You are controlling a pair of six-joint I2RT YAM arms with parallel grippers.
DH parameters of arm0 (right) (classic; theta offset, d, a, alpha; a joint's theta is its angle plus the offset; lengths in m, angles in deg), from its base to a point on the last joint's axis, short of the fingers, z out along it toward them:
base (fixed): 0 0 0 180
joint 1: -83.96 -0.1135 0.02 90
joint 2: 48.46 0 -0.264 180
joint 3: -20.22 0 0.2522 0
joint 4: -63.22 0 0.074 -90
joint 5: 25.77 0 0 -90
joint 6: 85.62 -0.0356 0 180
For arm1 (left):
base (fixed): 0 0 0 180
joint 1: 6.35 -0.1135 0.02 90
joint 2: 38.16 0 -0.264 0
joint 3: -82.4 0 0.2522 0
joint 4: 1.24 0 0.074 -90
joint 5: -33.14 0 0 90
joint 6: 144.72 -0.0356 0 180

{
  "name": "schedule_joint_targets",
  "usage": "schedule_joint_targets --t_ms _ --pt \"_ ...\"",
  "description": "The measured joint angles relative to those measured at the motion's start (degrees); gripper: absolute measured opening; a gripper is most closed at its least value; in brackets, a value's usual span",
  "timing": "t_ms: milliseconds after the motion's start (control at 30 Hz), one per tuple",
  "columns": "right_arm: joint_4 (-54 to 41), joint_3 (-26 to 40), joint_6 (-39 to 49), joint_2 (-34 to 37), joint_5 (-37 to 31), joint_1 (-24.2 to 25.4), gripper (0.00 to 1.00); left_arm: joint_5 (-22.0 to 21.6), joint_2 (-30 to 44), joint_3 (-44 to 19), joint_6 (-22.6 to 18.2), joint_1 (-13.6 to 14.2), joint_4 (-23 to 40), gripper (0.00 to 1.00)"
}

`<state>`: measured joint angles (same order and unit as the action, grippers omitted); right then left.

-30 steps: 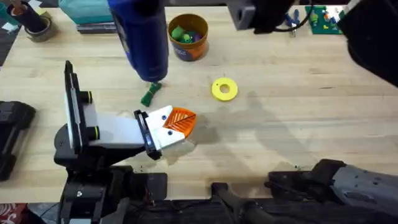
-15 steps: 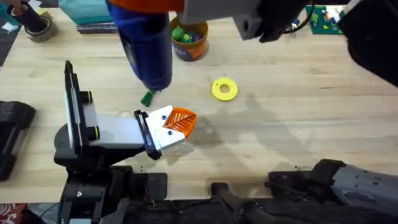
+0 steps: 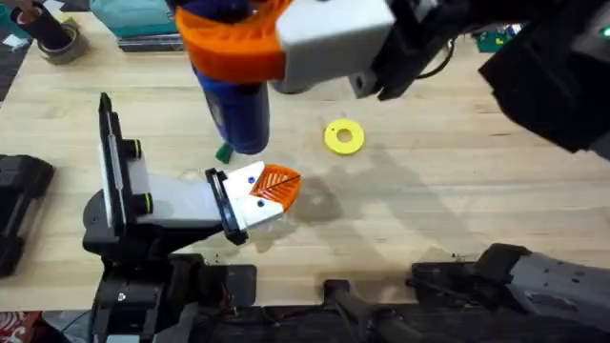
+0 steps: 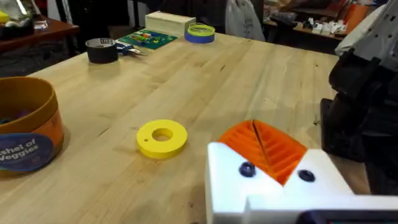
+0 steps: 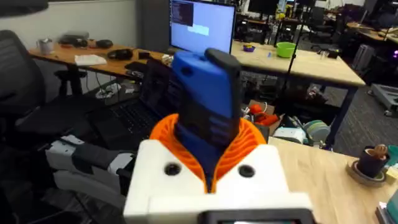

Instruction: Pick up the gripper from the table and insert it into the empty holder that is missing its gripper. Then pick up a screw, insert it into the mounting hole, and use the screwdriver to tighten it. Finally, clean up the table by picking up the vegetable and placing it into the bucket.

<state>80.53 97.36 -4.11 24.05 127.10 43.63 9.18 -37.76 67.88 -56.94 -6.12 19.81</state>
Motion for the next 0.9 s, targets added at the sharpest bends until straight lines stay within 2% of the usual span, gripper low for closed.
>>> schedule_joint_targets --t_ms 133,400,900 --pt "3.63 -2.26 0.0 -0.01 0.0 -0.27 0.022 0.0 0.0 0.0 0.0 0.0 0.0 0.01" --pt "5.54 -2.8 0.02 1.0 0.0 -1.53 0.022 0.0 0.0 0.0 0.0 0.0 0.0 0.01" --pt "5.25 -2.96 0.02 3.37 0.02 -1.84 0.022 0.0 0.0 0.0 0.0 0.0 0.0 0.01"
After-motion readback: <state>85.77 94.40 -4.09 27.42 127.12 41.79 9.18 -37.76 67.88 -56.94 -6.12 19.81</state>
